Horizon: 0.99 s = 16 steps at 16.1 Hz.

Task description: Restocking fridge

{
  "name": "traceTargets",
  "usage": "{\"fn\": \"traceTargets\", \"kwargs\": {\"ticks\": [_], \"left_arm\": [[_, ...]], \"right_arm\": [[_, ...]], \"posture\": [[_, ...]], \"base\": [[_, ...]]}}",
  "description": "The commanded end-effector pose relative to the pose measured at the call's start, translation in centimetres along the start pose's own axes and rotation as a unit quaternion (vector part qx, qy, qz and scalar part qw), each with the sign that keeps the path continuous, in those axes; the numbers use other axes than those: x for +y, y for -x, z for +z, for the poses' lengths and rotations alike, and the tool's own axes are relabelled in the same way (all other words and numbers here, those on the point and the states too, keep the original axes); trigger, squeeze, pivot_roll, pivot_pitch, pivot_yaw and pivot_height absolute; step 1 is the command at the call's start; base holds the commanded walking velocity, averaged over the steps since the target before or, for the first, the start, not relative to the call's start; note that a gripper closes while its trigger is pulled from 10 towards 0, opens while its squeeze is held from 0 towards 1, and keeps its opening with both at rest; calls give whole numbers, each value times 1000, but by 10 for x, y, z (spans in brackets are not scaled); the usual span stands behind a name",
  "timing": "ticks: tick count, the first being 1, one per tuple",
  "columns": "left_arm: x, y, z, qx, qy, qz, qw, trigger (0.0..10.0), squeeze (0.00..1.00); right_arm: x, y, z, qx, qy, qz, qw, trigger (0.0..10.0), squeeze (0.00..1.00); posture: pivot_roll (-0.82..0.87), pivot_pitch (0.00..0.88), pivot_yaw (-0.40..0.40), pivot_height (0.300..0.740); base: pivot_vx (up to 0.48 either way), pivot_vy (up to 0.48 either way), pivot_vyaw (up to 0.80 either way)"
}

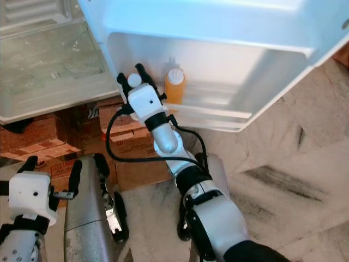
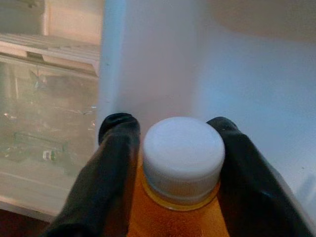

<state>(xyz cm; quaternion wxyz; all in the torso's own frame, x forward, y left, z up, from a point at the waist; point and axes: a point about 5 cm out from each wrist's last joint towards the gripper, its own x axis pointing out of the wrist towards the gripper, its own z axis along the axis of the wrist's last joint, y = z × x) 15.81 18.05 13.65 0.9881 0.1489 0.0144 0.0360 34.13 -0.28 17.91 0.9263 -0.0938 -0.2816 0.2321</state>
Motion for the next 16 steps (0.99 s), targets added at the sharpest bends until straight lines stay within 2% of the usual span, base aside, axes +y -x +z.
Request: {"fn": "traceTargets", "kwargs": {"ticks": [1,3,9,13,14,16], "left_arm": [[-2,2,-7,22,0,0,1000,10000,0],[-2,1,-7,21,0,2,1000,10000,0],[-4,-13,-11,12,2,1,1000,10000,0],[-6,-25,-12,1,3,3,1000,10000,0],[-7,-29,-14,-3,4,5,1000,10000,0],[-9,-35,-14,-9,7,9,1000,10000,0]], "right_arm": [[29,14,-22,89,-42,37,994,10000,1000],[28,10,-18,78,-61,38,994,10000,1000],[7,-5,-2,28,-154,33,987,10000,1000],[-2,-16,8,2,-228,28,973,10000,1000],[-5,-22,14,-7,-263,24,965,10000,1000],[-10,-29,23,-27,-275,31,961,10000,1000]], "posture": [[463,423,-31,476],[457,418,-33,476],[410,376,-41,476],[387,331,-54,476],[379,319,-60,476],[367,298,-70,476]], "base": [[0,0,0],[0,0,0],[0,0,0],[0,0,0],[0,0,0],[0,0,0]]}}
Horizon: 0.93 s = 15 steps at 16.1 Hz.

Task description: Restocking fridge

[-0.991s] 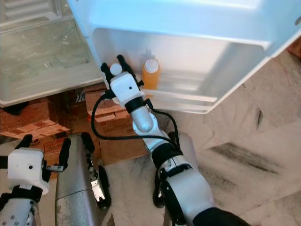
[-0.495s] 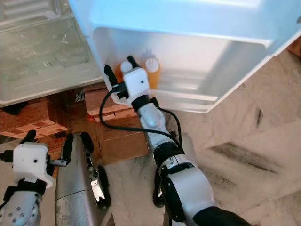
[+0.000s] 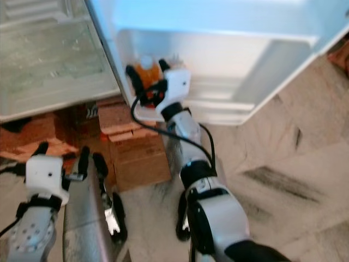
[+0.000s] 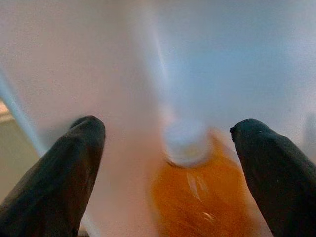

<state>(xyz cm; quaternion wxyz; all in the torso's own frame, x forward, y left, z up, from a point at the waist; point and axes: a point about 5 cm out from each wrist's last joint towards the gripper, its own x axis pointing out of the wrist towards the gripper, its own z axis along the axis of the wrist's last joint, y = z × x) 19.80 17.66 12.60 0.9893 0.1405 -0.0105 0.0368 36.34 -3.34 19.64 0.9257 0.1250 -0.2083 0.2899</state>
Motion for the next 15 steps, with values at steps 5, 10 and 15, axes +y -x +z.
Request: {"fn": "traceTargets", "kwargs": {"ticks": [5,10,15], "left_arm": [[-9,-19,-6,-13,12,9,1000,10000,0],[-17,-41,-6,-34,22,10,999,10000,0],[-11,-47,-15,-31,17,13,999,10000,0]], "right_arm": [[29,-31,34,-58,-85,67,992,10000,1000],[17,-25,56,-69,-77,111,988,10000,1000],[-22,56,38,28,28,93,995,10000,0]], "posture": [[309,209,-95,476],[260,127,-90,476],[196,50,-68,476]], "base": [[0,0,0],[0,0,0],[0,0,0]]}}
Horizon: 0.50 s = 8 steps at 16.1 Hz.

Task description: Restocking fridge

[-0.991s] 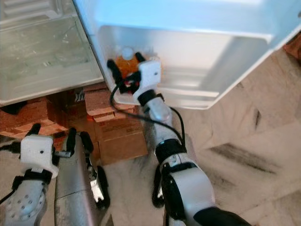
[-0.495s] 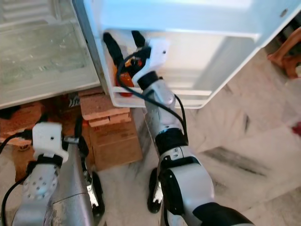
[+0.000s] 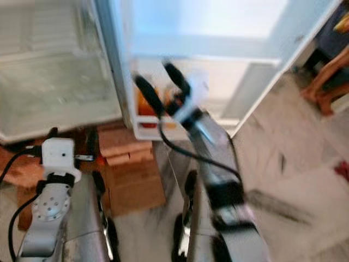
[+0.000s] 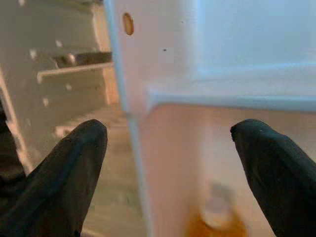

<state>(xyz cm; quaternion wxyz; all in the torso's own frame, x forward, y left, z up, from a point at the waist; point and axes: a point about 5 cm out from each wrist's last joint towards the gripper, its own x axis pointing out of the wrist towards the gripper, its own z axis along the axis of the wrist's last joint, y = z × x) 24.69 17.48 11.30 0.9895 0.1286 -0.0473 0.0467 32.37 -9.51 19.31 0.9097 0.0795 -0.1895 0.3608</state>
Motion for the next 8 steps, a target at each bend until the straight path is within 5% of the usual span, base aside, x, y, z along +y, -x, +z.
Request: {"fn": "traceTargets", "kwargs": {"ticks": [1,3,4,8], "left_arm": [[-3,0,-3,4,2,-3,1000,10000,0],[-4,-4,-5,6,3,5,1000,10000,0],[-3,-5,-5,5,8,13,1000,10000,0],[-3,3,-15,29,10,4,1000,10000,0]], "right_arm": [[-1,9,2,11,15,-2,1000,10000,0],[-10,41,-15,59,36,-86,994,10000,0],[-16,62,-29,108,60,-156,980,10000,0],[-14,84,-37,128,31,-237,963,10000,0]], "posture": [[193,39,-68,476],[191,16,-67,476],[190,0,-63,476],[165,0,-32,476]], "base": [[0,0,0],[0,0,0],[0,0,0],[0,0,0]]}}
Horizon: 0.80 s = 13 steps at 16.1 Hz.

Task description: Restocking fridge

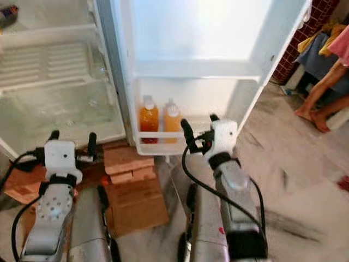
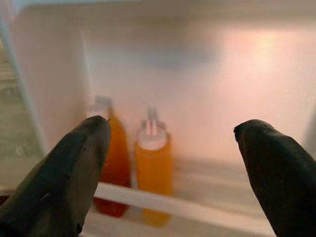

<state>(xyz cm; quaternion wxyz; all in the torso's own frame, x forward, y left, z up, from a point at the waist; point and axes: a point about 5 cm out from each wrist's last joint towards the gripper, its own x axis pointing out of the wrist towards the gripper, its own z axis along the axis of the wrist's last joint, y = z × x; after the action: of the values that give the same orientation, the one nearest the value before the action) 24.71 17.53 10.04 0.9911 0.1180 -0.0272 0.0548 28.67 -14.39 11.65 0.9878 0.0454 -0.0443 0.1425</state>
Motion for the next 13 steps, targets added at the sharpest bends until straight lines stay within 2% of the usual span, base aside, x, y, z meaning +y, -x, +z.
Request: {"fn": "traceTargets", "kwargs": {"ticks": [1,3,5,6,10,12,13], "left_arm": [[-2,2,-5,9,0,-9,1000,10000,0],[-6,-3,-1,-2,-4,-14,1000,10000,0],[0,-5,0,-6,-32,31,999,10000,0],[3,1,-5,5,-28,34,999,10000,0],[10,26,-18,36,-29,21,999,10000,0],[10,29,-21,43,-33,22,998,10000,0],[8,26,-22,44,-43,18,998,10000,0]], "right_arm": [[0,0,12,-21,-10,-3,1000,10000,0],[0,-4,19,-37,-6,-3,999,10000,0],[-6,-8,23,-36,-4,-25,999,10000,0],[-12,-6,21,-26,-20,-47,998,10000,0],[-31,17,3,25,-5,-106,994,10000,0],[-37,25,-4,41,-11,-127,991,10000,0],[-38,26,-7,47,-17,-136,989,10000,0]], "posture": [[159,0,-25,476],[159,0,-23,486],[159,0,-25,511],[160,0,-27,526],[158,0,-30,571],[156,0,-31,596],[157,0,-30,611]], "base": [[0,0,0],[0,0,0],[0,0,0],[0,0,0],[0,0,0],[0,0,0],[0,0,0]]}}
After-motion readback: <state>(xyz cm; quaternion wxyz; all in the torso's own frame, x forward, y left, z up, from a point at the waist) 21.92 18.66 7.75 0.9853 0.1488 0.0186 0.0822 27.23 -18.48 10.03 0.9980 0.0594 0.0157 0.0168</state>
